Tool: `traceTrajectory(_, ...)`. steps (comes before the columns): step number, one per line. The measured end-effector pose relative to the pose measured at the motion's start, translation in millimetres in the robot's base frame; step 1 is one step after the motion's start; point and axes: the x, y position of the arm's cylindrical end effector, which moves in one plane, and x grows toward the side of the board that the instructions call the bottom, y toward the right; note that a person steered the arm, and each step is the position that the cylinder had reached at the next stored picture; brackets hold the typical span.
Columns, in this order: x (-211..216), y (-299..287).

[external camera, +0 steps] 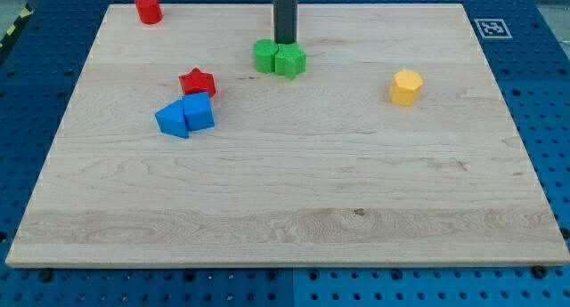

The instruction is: Push the blue triangle to the green star

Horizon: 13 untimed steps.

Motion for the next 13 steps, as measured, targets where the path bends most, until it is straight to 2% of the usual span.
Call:
traceTrajectory(1,15.3,-15.0)
traceTrajectory(4,143.1,-23.3)
traceTrajectory(5,178.7,-53.2)
traceTrajectory(6,192.1,-128.6)
traceTrajectory(7,186.6,-198.5)
traceTrajectory(8,159.2,-210.4)
traceTrajectory(9,141.4,-205.6)
traceTrajectory(12,155.6,-87.8)
traceTrajectory(13,174.4,-84.6)
